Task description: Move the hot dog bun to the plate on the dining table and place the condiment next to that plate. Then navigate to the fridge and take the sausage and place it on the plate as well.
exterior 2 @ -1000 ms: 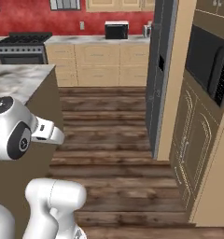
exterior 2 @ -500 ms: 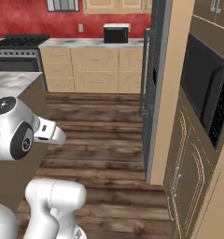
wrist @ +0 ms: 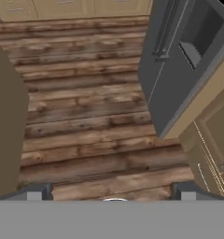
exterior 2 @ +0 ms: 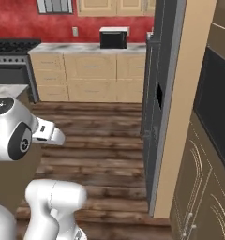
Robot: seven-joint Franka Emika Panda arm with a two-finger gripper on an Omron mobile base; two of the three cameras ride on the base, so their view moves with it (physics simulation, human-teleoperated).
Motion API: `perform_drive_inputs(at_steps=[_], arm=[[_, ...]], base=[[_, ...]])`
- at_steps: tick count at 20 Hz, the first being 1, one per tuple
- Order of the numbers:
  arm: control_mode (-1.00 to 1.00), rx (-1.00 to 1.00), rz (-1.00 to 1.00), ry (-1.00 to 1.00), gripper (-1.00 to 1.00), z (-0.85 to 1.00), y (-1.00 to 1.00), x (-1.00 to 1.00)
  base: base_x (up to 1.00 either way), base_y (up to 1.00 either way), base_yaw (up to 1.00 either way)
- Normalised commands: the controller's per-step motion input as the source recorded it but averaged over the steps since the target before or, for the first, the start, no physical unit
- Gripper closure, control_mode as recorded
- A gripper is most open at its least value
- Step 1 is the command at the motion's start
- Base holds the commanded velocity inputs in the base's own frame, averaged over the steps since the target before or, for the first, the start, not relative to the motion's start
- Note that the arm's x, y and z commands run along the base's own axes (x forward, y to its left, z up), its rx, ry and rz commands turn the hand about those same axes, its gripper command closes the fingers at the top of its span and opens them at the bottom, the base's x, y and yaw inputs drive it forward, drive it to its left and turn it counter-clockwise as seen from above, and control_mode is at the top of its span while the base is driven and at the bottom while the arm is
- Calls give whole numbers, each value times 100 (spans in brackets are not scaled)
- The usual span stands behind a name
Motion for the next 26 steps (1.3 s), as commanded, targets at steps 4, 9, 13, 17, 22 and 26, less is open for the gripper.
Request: perform_drive_inputs(at_steps=[4, 9, 13, 17, 22, 26], arm=[[100, 0, 0, 0, -100, 0, 0, 0], [100, 0, 0, 0, -100, 0, 0, 0], [100, 0, 0, 0, -100, 0, 0, 0], [100, 0, 0, 0, -100, 0, 0, 0], [100, 0, 0, 0, -100, 0, 0, 0], [100, 0, 0, 0, -100, 0, 0, 0]], base=[[100, 45, -15], [100, 54, -23], [100, 57, -25], [100, 60, -26], [100, 60, -25], [100, 46, -24]])
